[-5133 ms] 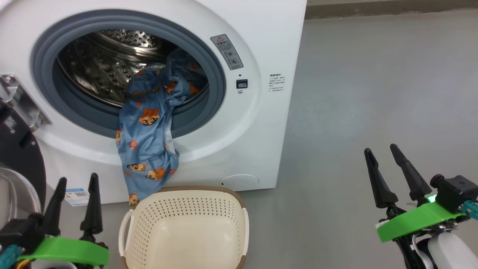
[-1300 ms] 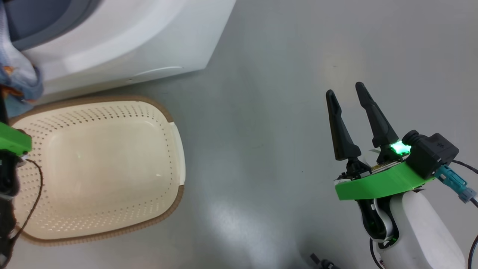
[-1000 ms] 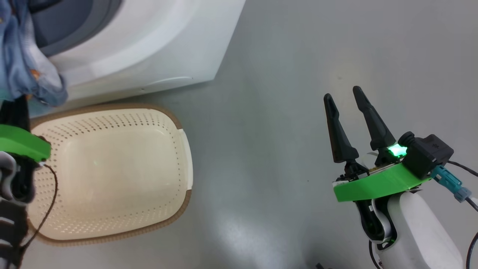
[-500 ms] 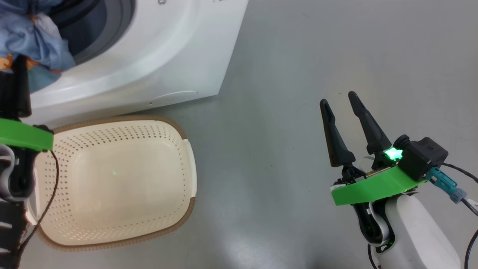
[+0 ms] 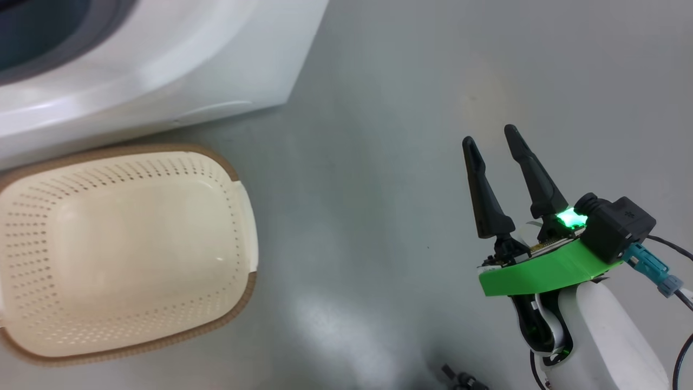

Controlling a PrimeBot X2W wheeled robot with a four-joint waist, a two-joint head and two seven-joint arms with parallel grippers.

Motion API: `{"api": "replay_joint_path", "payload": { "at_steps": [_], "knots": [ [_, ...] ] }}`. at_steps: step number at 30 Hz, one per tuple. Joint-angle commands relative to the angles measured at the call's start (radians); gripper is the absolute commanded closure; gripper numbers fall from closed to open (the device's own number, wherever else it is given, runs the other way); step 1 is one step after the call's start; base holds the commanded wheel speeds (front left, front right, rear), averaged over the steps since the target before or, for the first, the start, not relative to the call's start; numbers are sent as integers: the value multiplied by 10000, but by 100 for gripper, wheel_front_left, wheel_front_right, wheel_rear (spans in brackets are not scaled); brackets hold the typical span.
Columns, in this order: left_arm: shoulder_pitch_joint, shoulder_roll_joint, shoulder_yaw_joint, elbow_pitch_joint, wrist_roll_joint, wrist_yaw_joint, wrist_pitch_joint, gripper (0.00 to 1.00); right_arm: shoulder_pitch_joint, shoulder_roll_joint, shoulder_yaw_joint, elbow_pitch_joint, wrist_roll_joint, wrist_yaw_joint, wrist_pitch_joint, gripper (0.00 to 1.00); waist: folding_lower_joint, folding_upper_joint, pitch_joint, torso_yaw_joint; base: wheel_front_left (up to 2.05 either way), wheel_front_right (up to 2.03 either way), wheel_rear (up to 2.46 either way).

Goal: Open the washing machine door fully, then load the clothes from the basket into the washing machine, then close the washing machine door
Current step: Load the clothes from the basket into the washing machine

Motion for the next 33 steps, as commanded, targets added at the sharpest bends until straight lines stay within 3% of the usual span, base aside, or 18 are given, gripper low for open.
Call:
{"api": "replay_joint_path", "payload": {
  "at_steps": [1,6,15,16,18,19,24,27,33],
  "knots": [
    [-812,613,108,213,266,-20,153,100,259,47,139,-342,7,44,-80,0,0,0,758,-576,0,0,0],
    [-2103,743,-214,767,722,-21,217,100,294,67,171,-461,-22,44,-80,0,0,0,1162,-842,0,0,0],
    [-3839,750,-651,1721,1781,133,-934,100,397,74,228,-667,196,44,-80,0,0,0,1444,-1112,0,0,0],
    [-3891,722,-707,1883,1809,120,-939,96,415,74,225,-661,204,44,-80,0,0,0,1421,-1116,0,0,0],
    [-3968,621,-858,2333,1768,81,-506,60,428,74,229,-639,211,44,-80,0,0,0,1367,-1108,0,0,0],
    [-4015,562,-947,2576,1716,59,-112,0,421,74,235,-631,211,44,-80,0,0,0,1336,-1097,0,0,0],
    [-4270,405,-1404,3427,1299,-10,2298,0,370,75,253,-585,212,44,-80,0,0,0,1126,-1064,0,0,0],
    [-4219,463,-1796,3218,908,-16,3389,0,390,75,207,-539,211,44,-80,0,0,0,962,-1009,0,0,0],
    [-3800,782,-2100,2399,192,-19,2626,0,266,75,186,-522,192,44,-80,0,0,0,666,-815,0,0,0]
  ]
}}
